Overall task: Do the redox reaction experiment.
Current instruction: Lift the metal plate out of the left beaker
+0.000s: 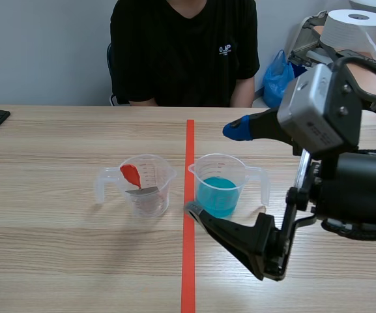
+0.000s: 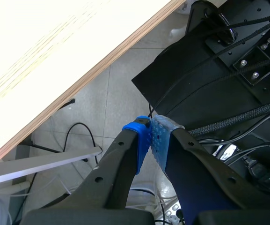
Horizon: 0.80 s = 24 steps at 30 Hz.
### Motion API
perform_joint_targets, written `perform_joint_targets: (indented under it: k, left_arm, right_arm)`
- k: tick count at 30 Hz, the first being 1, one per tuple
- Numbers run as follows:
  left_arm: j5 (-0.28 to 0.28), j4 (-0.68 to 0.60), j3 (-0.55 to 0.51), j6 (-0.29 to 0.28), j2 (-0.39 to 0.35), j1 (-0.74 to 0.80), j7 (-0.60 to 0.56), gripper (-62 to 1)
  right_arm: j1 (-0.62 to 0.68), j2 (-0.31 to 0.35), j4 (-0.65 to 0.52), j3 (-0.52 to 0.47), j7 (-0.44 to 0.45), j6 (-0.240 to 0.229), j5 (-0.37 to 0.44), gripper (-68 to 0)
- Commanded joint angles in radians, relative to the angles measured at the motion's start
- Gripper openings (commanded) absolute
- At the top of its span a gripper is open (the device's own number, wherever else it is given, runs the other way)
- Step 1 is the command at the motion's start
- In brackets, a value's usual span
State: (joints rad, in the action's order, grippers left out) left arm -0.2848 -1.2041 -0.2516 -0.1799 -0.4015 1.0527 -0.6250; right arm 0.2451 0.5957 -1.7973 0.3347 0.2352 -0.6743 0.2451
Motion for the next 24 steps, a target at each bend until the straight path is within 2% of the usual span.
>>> perform_joint_targets:
  k: [1,6,16,24]
  left_arm:
    - [0.004,-0.014,-0.004,0.001,0.004,0.008,-0.006,-56.9]
    - [0.003,-0.014,-0.004,0.001,0.004,0.008,-0.006,-56.9]
    - [0.003,-0.014,-0.004,-0.003,0.004,0.008,-0.006,-56.9]
    - [0.003,-0.014,-0.004,-0.003,0.004,0.008,-0.006,-56.9]
  right_arm:
    - [-0.040,0.008,0.013,0.013,0.015,0.000,0.007,0.4]
    - [-0.132,-0.016,0.079,0.098,0.015,0.000,-0.001,0.4]
    - [-0.287,-0.118,0.221,0.228,0.015,0.000,-0.080,0.4]
    - [-0.399,-0.202,0.375,0.302,0.019,0.000,-0.085,0.4]
